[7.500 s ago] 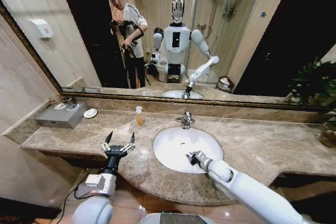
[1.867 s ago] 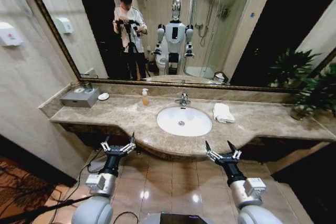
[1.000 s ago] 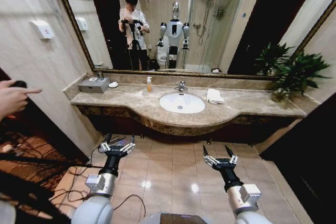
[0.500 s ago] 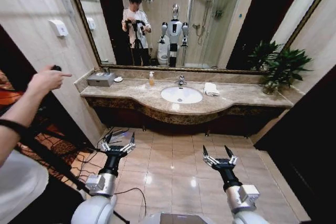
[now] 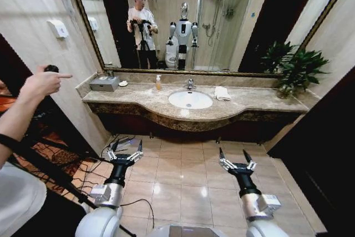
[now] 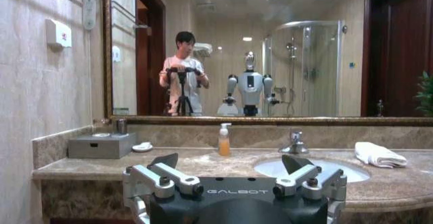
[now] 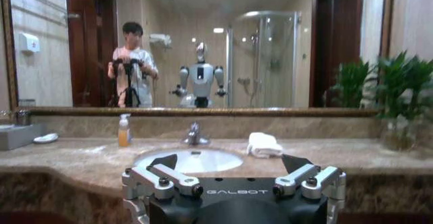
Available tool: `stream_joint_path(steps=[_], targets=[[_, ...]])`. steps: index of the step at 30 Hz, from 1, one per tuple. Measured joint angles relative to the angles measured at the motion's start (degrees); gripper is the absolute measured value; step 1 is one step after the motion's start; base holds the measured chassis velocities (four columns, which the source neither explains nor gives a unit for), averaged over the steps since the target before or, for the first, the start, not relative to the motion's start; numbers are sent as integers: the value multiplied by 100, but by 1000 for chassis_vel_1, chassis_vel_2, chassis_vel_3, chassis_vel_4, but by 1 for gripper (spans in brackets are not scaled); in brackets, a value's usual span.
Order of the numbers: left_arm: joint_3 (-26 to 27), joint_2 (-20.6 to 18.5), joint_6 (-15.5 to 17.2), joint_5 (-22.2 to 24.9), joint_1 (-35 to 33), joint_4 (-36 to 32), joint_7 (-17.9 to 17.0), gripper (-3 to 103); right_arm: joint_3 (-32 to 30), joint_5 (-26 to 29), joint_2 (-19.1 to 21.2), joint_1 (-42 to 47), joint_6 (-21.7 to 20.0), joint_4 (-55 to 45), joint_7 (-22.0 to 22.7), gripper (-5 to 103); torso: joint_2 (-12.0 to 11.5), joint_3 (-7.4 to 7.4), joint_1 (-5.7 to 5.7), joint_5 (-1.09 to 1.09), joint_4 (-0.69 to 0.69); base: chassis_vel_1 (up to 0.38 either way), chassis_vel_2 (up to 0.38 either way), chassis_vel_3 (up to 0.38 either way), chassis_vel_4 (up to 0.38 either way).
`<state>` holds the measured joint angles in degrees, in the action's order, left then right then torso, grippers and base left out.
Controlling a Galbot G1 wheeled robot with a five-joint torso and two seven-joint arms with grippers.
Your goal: Pick up the towel from the sink counter and wipe the mirror surface.
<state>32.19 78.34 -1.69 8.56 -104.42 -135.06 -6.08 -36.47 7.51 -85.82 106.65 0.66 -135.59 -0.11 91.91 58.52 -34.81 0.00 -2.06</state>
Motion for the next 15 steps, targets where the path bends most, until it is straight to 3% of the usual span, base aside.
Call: stream_joint_path(steps=[4,15], targets=[[0,0,0,0,0,0,0,100,-372,276,-11,-12,95,72,-143,100,0,0,0,0,1,0,0,0,0],[0,0,0,0,0,0,0,100,-414,549,-41,32,233,-1,-191,100,0,0,0,-1,0,0,0,0,0]])
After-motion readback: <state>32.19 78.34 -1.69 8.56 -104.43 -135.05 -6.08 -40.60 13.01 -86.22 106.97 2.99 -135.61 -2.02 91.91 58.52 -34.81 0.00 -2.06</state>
